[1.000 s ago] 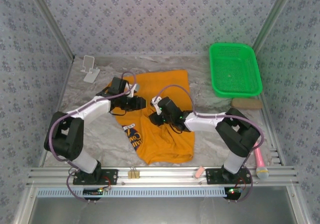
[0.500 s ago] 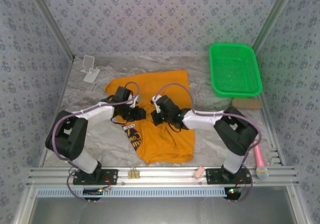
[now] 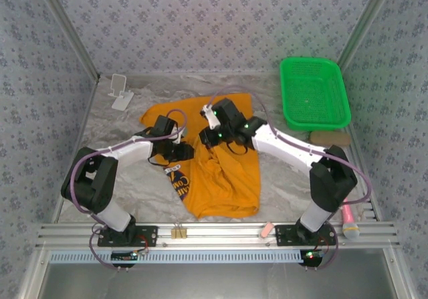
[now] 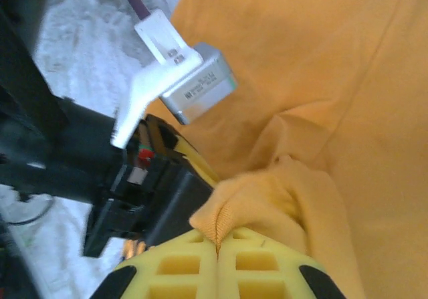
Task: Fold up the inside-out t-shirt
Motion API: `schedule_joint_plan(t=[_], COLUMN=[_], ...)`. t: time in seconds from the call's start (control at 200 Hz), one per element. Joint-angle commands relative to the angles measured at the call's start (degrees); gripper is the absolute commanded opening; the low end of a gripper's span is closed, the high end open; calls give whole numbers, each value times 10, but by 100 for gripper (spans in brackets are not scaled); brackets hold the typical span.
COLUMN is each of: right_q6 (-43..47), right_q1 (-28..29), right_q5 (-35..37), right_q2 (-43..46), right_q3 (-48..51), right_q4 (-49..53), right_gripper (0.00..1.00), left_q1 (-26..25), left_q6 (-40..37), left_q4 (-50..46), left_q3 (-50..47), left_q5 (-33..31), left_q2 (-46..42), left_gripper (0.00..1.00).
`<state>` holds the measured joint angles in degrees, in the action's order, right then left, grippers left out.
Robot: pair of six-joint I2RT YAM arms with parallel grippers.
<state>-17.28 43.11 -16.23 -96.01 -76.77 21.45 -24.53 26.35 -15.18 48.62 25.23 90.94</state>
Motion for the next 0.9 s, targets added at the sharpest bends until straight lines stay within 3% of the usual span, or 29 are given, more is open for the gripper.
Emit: schedule_joint_plan(t=[0.0, 0.08, 0.235, 0.335, 0.535, 0.77, 0.895], right_q6=[-37, -66, -73, -82, -128, -130, -111], right_q1=[-31, -39, -43, -48, -70, -107, -121], right_q5=[-156, -211, -193, -207, -291, -246, -163], right_q2=[-39, -56, -77, -79, -76, -22, 34], right_q3=[-29, -33, -33, -24, -4, 59, 110], right_q4=[156, 152, 146, 115, 46, -5, -26], right_gripper=[6, 11, 19, 19, 22, 36, 38], left_q1=[19, 24, 22, 20, -36, -69, -92], left_q6=[-19, -28, -29, -29, -33, 16, 39], left_q4=[-14, -10, -4, -15, -34, -10, -36], left_q3=[16, 9, -25, -49, -51, -45, -13], left_q5=[-13, -3, 21, 22, 47, 36, -9], left_q2=[12, 7, -62, -117, -169, -202, -176], left_gripper=[25, 25, 27, 28, 32, 43, 46])
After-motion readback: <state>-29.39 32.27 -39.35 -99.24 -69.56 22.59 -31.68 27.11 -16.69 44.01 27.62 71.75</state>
